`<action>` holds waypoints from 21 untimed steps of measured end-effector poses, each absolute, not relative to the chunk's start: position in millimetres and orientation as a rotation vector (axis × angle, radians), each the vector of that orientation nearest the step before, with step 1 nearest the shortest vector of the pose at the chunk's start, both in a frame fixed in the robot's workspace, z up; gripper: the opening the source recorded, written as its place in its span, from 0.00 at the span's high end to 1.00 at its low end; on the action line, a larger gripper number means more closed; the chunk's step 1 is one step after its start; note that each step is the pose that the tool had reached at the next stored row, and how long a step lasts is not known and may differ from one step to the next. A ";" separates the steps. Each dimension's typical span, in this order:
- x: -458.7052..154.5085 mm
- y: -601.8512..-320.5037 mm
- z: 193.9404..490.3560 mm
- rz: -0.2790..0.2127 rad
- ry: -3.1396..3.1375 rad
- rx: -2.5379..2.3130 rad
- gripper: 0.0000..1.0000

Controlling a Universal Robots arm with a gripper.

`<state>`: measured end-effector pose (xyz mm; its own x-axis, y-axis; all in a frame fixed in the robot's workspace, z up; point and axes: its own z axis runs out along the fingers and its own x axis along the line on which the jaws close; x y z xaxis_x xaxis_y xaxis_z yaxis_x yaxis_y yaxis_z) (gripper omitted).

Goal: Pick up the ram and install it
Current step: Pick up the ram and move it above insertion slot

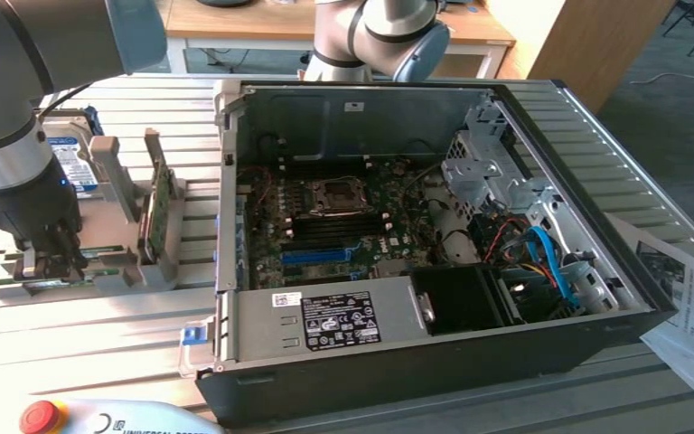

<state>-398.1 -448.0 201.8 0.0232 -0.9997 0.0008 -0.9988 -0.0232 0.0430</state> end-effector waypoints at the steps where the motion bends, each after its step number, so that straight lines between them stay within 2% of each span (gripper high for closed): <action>1: -398.1 -448.0 201.8 -0.046 -2.173 2.224 0.76; 2: -398.1 -448.1 201.8 -0.046 -2.173 2.224 0.83; 3: -398.2 -448.0 201.9 -0.046 -2.173 2.224 0.83; 4: -398.2 -448.0 201.9 -0.046 -2.173 2.224 0.88; 21: -398.2 -448.0 205.4 -0.048 -2.172 2.223 0.88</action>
<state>-398.2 -448.0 205.4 0.0231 -0.9997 0.0010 -0.9987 -0.0231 0.0451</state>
